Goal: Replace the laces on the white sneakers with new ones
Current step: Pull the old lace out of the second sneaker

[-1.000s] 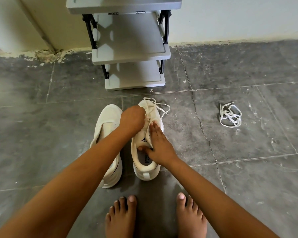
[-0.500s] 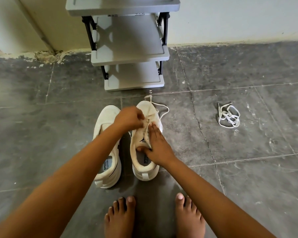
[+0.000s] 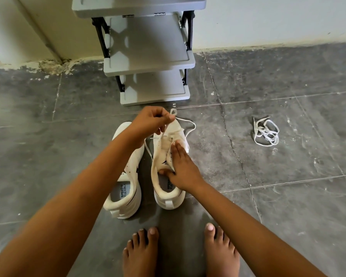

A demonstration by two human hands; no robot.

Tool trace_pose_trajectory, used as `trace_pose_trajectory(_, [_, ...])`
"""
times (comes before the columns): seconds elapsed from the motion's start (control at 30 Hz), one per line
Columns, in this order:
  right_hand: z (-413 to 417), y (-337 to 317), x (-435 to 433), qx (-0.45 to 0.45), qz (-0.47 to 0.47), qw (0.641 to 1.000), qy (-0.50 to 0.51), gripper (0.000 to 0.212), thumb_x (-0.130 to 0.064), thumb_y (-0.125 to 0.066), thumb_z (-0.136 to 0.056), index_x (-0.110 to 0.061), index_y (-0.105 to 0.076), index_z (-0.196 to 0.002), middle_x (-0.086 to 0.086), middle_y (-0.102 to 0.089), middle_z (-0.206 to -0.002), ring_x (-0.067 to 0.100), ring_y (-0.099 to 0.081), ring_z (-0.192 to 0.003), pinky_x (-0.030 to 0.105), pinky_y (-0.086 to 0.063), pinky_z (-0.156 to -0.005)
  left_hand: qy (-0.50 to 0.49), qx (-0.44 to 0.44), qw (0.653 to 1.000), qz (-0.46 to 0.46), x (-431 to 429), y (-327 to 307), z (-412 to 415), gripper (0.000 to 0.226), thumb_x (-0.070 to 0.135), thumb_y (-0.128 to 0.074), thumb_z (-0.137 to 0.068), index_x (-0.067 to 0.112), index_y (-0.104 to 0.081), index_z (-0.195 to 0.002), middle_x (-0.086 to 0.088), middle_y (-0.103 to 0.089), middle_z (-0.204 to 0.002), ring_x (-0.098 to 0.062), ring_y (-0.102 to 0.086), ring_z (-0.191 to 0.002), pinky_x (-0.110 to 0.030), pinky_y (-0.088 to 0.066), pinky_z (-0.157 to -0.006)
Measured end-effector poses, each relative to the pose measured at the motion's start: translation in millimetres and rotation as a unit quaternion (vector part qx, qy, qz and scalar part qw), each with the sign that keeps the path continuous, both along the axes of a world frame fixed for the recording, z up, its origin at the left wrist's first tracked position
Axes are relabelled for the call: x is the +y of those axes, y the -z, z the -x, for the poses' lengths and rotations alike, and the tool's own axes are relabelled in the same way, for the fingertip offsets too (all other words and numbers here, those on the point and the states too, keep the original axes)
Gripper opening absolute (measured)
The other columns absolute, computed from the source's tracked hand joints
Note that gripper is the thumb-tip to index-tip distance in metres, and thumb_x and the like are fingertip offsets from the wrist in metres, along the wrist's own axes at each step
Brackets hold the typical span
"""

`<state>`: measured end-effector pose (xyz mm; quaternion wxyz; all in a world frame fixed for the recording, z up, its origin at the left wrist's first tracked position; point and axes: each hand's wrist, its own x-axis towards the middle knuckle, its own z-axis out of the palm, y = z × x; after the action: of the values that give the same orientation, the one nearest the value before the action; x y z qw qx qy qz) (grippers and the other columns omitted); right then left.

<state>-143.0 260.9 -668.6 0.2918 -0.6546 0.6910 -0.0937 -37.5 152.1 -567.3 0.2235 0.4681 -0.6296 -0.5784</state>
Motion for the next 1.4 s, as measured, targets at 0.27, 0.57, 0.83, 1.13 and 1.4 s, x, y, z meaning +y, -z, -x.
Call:
trace_pose_trajectory(0.27, [1.2, -0.5, 1.2, -0.012, 0.005, 1.0, -0.002, 0.095, -0.047, -0.056, -0.089, -0.005, 0.004, -0.149, 0.011, 0.005, -0.159, 0.02, 0.004, -0.147, 0.029, -0.006, -0.117, 0.115, -0.42, 0.875, 0.209, 3.4, 44.1, 3.5, 0.032, 0.03, -0.067, -0.083, 0.021, -0.063, -0.113, -0.001, -0.061, -0.113, -0.021, -0.057, -0.105, -0.033, -0.047, -0.086])
trace_pose_trajectory(0.57, [-0.6, 1.0, 1.8, -0.02, 0.013, 1.0, 0.001, 0.094, -0.045, -0.056, -0.089, -0.005, 0.003, -0.149, 0.01, 0.006, -0.159, 0.02, 0.005, -0.147, 0.028, -0.007, -0.117, 0.108, -0.45, 0.834, 0.302, 0.8, 54.2, 17.0, 0.016, 0.018, -0.055, -0.09, 0.012, -0.067, -0.099, -0.007, -0.063, -0.106, -0.027, -0.061, -0.098, -0.03, -0.037, -0.068])
trace_pose_trajectory(0.83, [1.3, 4.9, 2.5, 0.007, 0.002, 1.0, 0.003, 0.09, -0.048, -0.05, -0.091, -0.007, 0.004, -0.15, 0.008, 0.006, -0.159, 0.02, 0.005, -0.147, 0.03, -0.007, -0.118, -0.076, -0.174, 0.974, 0.121, 19.8, 53.7, 0.3, 0.016, 0.023, -0.069, -0.084, 0.007, -0.068, -0.082, -0.009, -0.067, -0.08, -0.018, -0.058, -0.075, -0.03, -0.045, -0.073])
trace_pose_trajectory(1.13, [3.1, 2.9, 1.8, -0.011, 0.003, 1.0, 0.001, 0.095, -0.051, -0.054, -0.088, -0.009, 0.005, -0.15, 0.006, 0.008, -0.159, 0.018, 0.005, -0.146, 0.029, -0.011, -0.116, -0.176, -0.079, 0.979, 0.063, 21.6, 30.1, 16.0, 0.019, 0.019, -0.065, -0.088, 0.016, -0.059, -0.069, -0.003, -0.065, -0.072, -0.015, -0.06, -0.058, -0.026, -0.046, -0.059])
trace_pose_trajectory(1.4, [25.3, -15.8, -6.3, -0.149, 0.091, 0.976, 0.127, 0.042, -0.03, -0.048, -0.097, -0.008, -0.047, -0.133, 0.009, -0.05, -0.137, 0.026, -0.048, -0.125, 0.036, -0.04, -0.1, -0.096, -0.257, 0.957, 0.099, 18.7, 17.6, -15.1, 0.035, 0.028, -0.064, -0.087, 0.015, -0.062, -0.119, -0.006, -0.066, -0.114, -0.025, -0.062, -0.104, -0.042, -0.049, -0.094])
